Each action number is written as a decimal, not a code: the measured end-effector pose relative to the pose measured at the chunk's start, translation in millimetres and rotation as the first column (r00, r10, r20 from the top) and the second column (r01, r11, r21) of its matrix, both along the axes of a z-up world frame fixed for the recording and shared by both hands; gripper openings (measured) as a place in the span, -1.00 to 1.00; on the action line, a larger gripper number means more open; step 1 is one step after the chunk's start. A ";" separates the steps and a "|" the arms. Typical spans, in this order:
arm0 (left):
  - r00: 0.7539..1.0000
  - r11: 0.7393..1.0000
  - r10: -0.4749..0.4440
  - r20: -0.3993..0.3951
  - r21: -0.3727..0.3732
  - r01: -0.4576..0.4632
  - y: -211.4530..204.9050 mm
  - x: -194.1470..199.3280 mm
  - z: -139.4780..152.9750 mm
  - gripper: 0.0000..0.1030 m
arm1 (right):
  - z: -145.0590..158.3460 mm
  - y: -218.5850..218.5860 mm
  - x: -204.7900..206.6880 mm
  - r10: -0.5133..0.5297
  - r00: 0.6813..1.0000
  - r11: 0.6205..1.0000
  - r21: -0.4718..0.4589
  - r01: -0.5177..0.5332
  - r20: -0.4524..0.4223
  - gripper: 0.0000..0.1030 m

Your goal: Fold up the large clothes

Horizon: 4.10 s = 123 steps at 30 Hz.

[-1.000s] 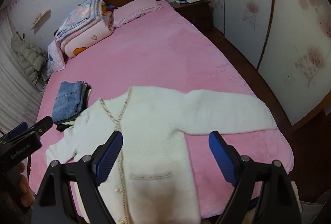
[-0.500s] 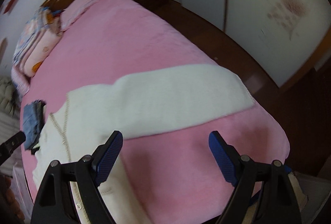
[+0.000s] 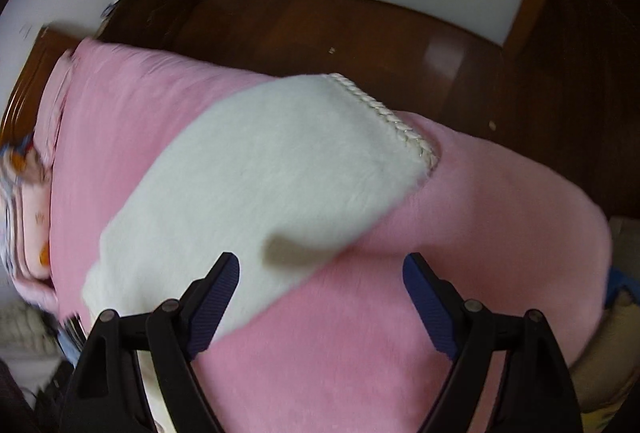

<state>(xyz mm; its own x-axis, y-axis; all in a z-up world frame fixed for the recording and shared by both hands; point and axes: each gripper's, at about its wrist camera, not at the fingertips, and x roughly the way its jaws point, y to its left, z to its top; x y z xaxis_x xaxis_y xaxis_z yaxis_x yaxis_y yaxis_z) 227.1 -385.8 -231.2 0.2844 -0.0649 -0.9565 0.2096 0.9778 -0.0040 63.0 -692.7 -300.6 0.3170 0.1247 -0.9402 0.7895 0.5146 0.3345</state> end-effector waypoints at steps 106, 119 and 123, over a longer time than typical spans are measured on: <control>0.908 0.902 0.418 0.031 -0.136 -0.410 359.8 -30.5 -23.2 -0.88 | 36.3 365.5 142.1 0.826 0.526 0.356 -0.537 -0.765 -0.202 -0.25; 0.905 0.924 0.382 0.187 -0.106 -0.368 353.9 -24.1 -3.4 -0.88 | 27.3 351.9 105.6 0.756 0.610 0.406 -0.559 -0.722 -0.239 -0.53; 0.923 0.931 0.364 0.122 -0.018 -0.365 358.2 -17.3 -39.1 -0.86 | 16.1 353.5 100.7 0.741 0.617 0.418 -0.538 -0.732 -0.264 -0.54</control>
<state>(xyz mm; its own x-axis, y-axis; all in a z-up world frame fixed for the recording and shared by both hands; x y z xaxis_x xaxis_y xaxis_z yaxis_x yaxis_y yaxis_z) 209.8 -27.6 -270.3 0.4009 0.0699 -0.9135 -0.1627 0.9867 0.0041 163.7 -339.2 -284.6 0.3753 -0.2071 -0.9035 0.0142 0.9759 -0.2179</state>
